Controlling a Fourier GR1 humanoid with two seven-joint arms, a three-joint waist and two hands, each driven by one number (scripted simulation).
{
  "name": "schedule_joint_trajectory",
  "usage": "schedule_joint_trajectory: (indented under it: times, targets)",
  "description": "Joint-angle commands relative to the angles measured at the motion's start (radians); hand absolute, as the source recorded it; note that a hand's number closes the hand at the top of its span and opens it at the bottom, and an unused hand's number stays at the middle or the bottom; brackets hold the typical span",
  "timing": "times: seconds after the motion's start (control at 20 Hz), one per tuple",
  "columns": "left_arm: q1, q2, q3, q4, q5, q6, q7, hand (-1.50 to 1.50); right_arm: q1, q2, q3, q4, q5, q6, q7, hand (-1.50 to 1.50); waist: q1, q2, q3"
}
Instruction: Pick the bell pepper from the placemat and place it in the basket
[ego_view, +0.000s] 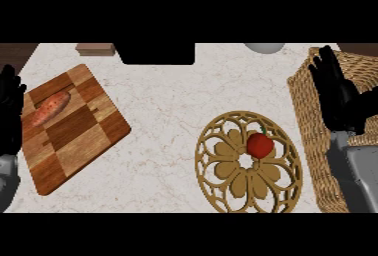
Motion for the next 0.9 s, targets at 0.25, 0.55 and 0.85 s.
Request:
schedule_joint_trajectory:
  times: [0.25,0.55,0.85]
  targets:
    - [0.025,-0.02,-0.155,-0.113,0.064,-0.291,-0.16,0.0,0.165,-0.046,-0.028,-0.098,0.169,-0.2,0.033,1.5,-0.049,0.01,-0.002]
    - [0.002,-0.09,-0.242,-0.084,0.063,-0.341,-0.172,0.0,0.082,0.228,0.326,0.029,0.548,-0.446,-0.098,-1.5,0.015,0.026,-0.001]
    - [-0.003,-0.049,-0.185,-0.065,0.083,-0.369,-0.19,0.0,-0.011,0.171,0.325,0.149,0.898,-0.578,0.334,-1.5,-0.01,0.011,-0.007]
